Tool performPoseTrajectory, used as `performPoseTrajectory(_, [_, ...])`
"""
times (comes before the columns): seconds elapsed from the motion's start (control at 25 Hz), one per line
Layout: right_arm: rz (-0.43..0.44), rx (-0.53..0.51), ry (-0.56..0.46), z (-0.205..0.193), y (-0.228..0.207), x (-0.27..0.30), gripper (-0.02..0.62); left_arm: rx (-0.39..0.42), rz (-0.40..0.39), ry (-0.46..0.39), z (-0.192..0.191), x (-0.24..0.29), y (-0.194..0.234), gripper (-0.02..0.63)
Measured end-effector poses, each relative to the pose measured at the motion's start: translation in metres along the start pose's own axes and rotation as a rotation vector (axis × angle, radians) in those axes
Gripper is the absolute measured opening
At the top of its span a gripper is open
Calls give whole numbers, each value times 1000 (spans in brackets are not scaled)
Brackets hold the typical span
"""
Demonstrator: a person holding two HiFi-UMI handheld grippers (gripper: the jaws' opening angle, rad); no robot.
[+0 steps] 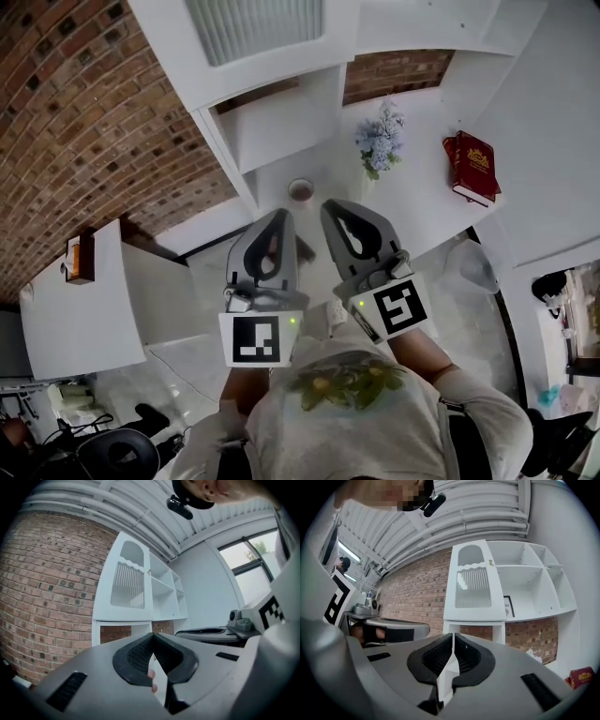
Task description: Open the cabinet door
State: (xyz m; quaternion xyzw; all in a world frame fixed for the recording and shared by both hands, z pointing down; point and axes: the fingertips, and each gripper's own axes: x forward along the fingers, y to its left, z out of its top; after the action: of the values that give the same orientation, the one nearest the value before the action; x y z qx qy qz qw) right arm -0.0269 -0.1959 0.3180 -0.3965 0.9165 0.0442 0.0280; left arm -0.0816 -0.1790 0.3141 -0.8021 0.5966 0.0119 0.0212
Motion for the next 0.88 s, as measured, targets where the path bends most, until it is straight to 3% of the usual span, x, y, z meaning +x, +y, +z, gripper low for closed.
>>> performPoseTrajectory(0.44, [31,-79,-41,12,-70,49,25,6,6,11,-5,64,10,10])
performPoseTrajectory(0.64, [97,-20,-45,14,-99,73,33,1,28,16,-5,80,12,9])
performPoseTrajectory(0.72, [123,13,-29,13,-111,84,82,2,34,21,-6,86,13,11])
performPoseTrajectory(0.88, [121,49,-29,15,-138,103,98,7,49,40,-9,93,14,9])
